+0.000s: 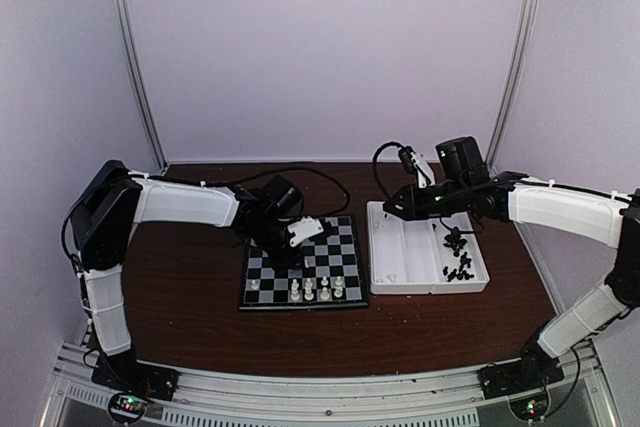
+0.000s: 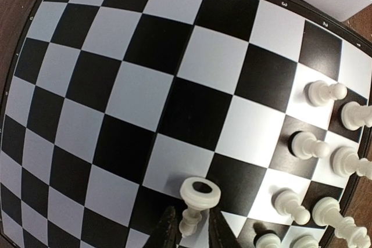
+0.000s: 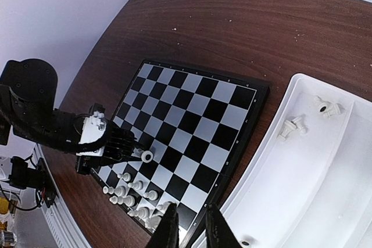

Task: Set up the chess pieces on the board
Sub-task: Pick up the chess piece from the storage box.

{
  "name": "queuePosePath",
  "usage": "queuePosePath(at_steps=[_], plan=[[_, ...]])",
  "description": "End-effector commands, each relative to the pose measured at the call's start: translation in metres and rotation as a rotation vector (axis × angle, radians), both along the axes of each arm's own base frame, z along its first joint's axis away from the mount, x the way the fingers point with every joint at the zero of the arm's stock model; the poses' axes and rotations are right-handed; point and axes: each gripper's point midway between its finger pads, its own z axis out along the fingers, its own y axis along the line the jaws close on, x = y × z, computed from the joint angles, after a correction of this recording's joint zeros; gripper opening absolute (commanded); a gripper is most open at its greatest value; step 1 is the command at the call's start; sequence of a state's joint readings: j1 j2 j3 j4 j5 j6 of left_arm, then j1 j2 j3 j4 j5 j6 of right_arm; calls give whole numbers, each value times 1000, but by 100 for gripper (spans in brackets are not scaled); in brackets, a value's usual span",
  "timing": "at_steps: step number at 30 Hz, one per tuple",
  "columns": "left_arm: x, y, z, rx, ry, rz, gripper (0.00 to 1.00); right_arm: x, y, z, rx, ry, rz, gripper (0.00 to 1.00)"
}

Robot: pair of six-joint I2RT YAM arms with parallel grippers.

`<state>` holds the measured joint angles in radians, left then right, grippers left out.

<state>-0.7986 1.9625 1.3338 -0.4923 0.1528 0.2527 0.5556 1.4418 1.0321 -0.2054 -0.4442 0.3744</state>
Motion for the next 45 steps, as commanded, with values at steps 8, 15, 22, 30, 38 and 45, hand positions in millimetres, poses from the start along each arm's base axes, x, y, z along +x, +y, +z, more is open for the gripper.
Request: queuePosePath(at_steps=[8, 15, 22, 30, 38, 45], plan=[[4, -1, -10, 30, 0, 7, 29, 0, -2, 12, 46, -20, -4, 18], [3, 0, -17, 39, 15, 8, 22, -1, -2, 14, 44, -19, -2, 18], [7, -3, 5, 20, -9, 6, 8, 0, -2, 17, 45, -21, -5, 18], [8, -23, 57, -138, -28, 23, 8, 2, 7, 6, 80, 11, 14, 18], [7, -45, 107, -292, -37, -26, 8, 5, 24, 6, 155, 53, 55, 21], [-1, -58, 143, -423, -85, -103, 8, -7, 51, 19, 332, 118, 74, 43]])
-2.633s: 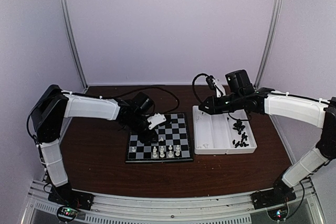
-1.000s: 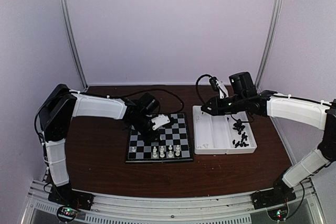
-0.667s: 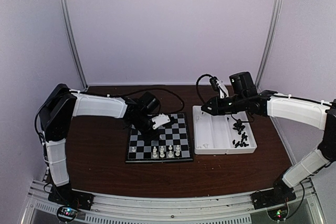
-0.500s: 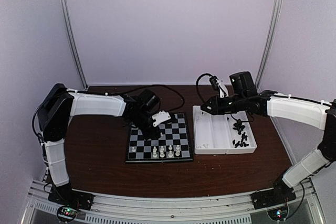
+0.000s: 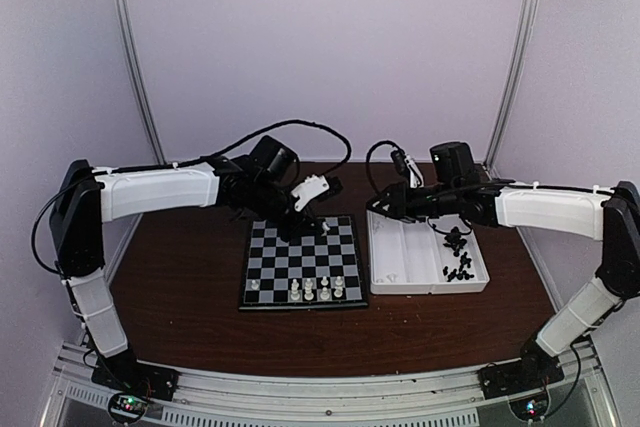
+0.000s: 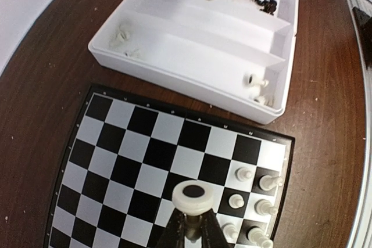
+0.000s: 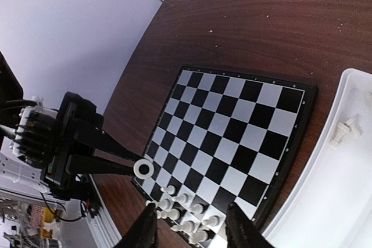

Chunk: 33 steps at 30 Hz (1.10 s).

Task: Set up the chess pieces on the board
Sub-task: Pick up the chess piece from the storage box, then place the chess piece on the chessboard.

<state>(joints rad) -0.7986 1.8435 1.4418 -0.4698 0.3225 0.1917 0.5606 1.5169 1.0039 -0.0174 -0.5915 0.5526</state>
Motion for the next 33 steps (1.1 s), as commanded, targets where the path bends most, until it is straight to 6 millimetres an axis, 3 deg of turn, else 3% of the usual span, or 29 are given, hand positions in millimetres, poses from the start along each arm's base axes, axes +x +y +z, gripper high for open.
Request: queuePosePath(at_steps=[1, 7, 9, 13, 22, 33], plan=[[-3, -17, 44, -150, -55, -64, 8, -8, 25, 21, 153, 30, 26, 46], [-4, -25, 62, -223, -80, -80, 7, -6, 44, 17, 257, 150, 24, 63], [-5, -25, 63, -226, -79, -84, 7, -7, 51, 15, 263, 176, 36, 65], [-8, -26, 62, -229, -78, -101, 7, -9, 66, 13, 276, 207, 65, 61], [-11, -23, 54, -190, -82, -121, 7, -9, 77, 24, 356, 239, 106, 62], [-9, -22, 56, -184, -102, -120, 7, -15, 87, 12, 380, 325, 124, 54]])
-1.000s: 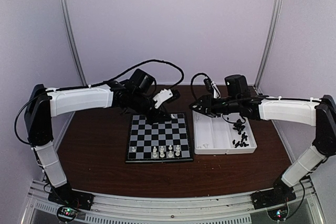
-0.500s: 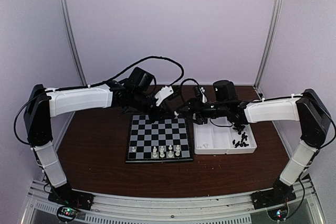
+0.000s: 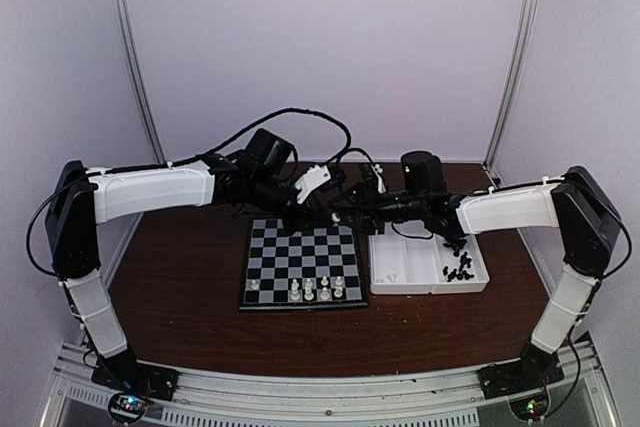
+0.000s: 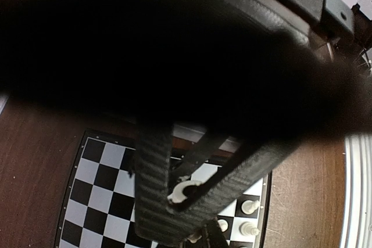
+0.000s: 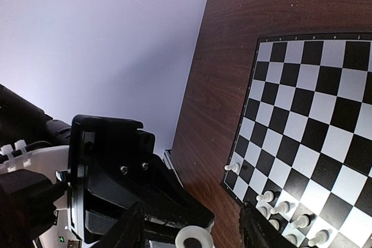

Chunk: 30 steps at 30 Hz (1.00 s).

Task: Set up the chess pieces on the board
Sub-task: Place the chess piece on the chessboard.

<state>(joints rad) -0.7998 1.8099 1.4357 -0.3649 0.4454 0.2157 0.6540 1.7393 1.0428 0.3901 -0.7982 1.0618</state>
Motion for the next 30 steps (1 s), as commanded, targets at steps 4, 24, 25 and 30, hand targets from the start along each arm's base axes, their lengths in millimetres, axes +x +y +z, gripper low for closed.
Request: queuePosePath(at_steps=[4, 24, 25, 30], plan=[[-1, -1, 18, -30, -57, -9, 7, -5, 9, 5, 39, 17, 28, 47], [4, 5, 18, -10, -82, 25, 7, -13, 3, -7, -5, 50, 22, 33], [4, 5, 17, -8, -81, 25, 7, -13, 2, -8, -4, 52, 22, 33], [4, 4, 18, -13, -81, 25, 8, -13, 2, -6, 5, 50, 17, 25]])
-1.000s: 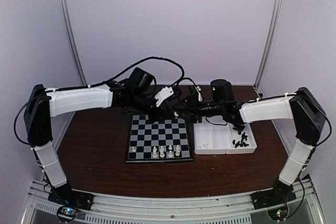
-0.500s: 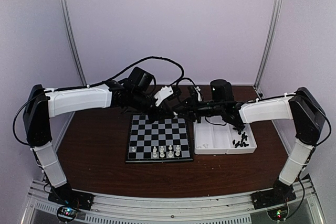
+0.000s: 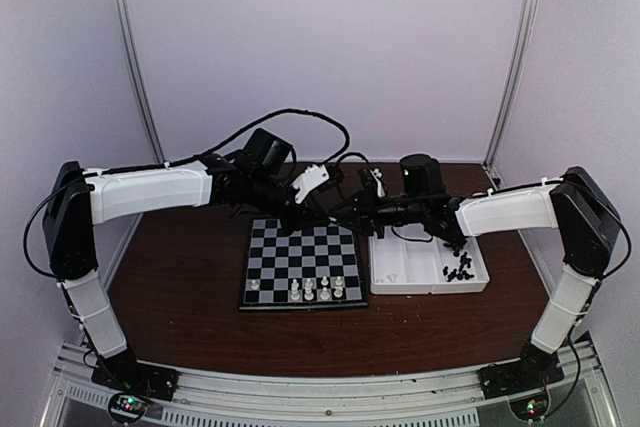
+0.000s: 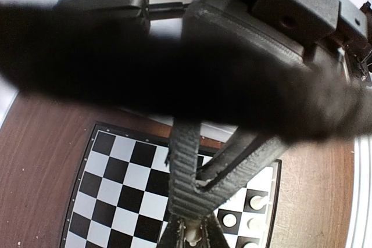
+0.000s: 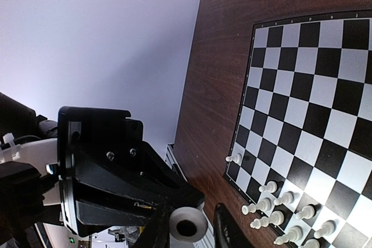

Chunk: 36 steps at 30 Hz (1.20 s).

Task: Set up the chess pieces on the board
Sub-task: Place the chess piece on the chessboard.

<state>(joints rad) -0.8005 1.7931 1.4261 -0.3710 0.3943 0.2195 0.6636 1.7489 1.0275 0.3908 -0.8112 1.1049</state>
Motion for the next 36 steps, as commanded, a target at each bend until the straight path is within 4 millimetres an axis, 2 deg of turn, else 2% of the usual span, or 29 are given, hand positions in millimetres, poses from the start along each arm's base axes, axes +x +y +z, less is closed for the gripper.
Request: queuePosePath(at_steps=[1, 6, 11, 17, 21, 25, 29, 36], plan=[[-1, -2, 18, -38, -53, -12, 9, -5, -1, 7, 18, -14, 1, 24], [-1, -2, 16, -42, -50, -5, 13, -3, 0, 14, 49, -15, -12, 18], [3, 1, 24, -93, -75, 45, 39, 1, -4, 10, 44, -11, -37, 14], [7, 12, 37, -168, -110, 134, 57, 5, -10, 19, 94, -19, -58, 13], [-2, 20, 60, -390, -49, 111, 59, 4, -14, 35, 154, -44, -67, 13], [3, 38, 75, -581, 64, 86, 58, 1, -16, 56, 208, -65, -66, 13], [1, 40, 81, -622, 51, 59, 55, -7, -18, 74, 250, -82, -64, 13], [-6, 40, 88, -628, -7, 6, 55, -14, -7, 86, 295, -91, -49, 13]])
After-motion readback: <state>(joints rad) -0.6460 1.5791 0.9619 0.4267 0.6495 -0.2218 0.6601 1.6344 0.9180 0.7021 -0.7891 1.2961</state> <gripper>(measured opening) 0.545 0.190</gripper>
